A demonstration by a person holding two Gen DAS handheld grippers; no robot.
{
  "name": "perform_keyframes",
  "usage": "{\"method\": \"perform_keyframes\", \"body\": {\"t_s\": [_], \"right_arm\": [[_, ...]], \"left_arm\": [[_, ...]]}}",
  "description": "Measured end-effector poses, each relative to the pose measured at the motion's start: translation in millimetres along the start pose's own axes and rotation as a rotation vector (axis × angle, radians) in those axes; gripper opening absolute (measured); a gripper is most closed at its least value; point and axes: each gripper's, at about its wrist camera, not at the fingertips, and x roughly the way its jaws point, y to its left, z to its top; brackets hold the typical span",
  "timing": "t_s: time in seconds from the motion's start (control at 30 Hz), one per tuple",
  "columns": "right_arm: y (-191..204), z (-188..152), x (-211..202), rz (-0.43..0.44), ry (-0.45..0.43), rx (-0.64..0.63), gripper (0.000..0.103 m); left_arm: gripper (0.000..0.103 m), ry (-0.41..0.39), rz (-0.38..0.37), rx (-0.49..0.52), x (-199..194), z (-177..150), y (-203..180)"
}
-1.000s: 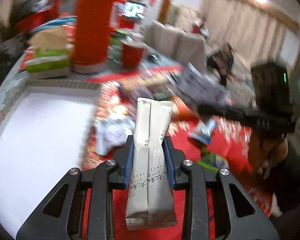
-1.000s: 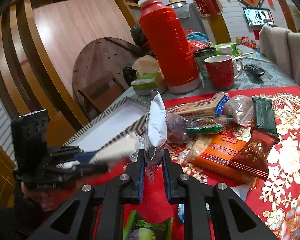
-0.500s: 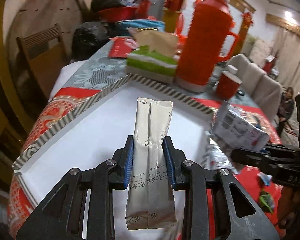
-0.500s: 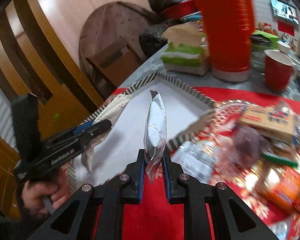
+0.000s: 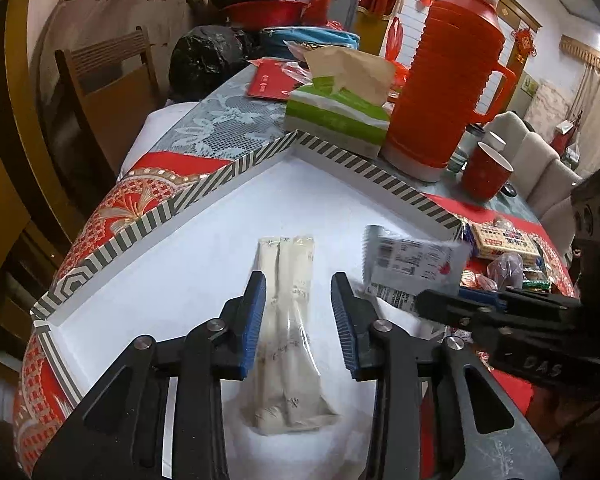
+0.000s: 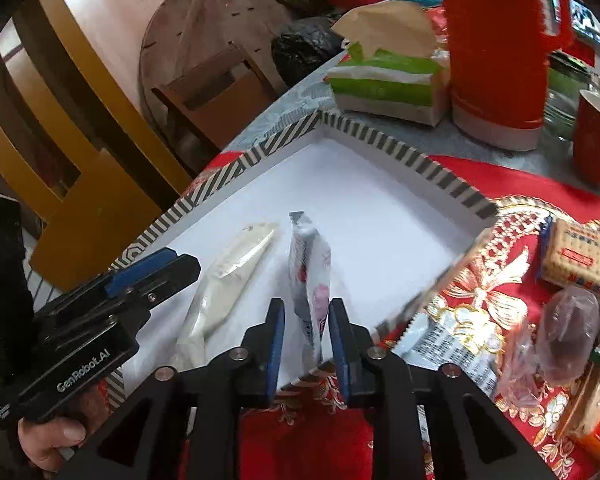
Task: Organize snacks
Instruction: 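Carry both packets into the white tray and open both tools, then grasp white pink-print packet with left tool while right tool grasps light blue packet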
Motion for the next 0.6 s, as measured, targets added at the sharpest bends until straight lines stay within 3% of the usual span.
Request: {"method": "perform_keyframes", "body": {"t_s": [0.23, 0.37, 0.4, 0.5, 0.6], "right_arm": [[-20.7, -9.9, -56.9, -0.040, -0.110, -0.005, 0.032], [-45.6, -26.8, -98.1, -0.003, -0.182, 0.007, 0.035], [-53.3, -34.1, -110.4, 0.014, -0.205, 0.005, 0.036], [-72.0, -56.2, -141.5, 0.038, -0.266, -0.024, 0.042], [-89.6, -80.0, -167.5, 0.037, -0.327, -0.051, 0.048]], "left_arm": [[0.040, -0.021, -0.021, 0.004, -2.3, -0.8, -3.8], [0.040, -0.070, -0.115, 0.036, -13.0, -0.5, -16.6], [0.041, -0.085, -0.148, 0.065, -16.8, -1.2, -24.3], [0.060, -0.119, -0.244, 0.188, -26.8, -8.3, -60.6], [0.062, -0.110, -0.318, 0.334, -28.2, -21.2, -104.3]]}}
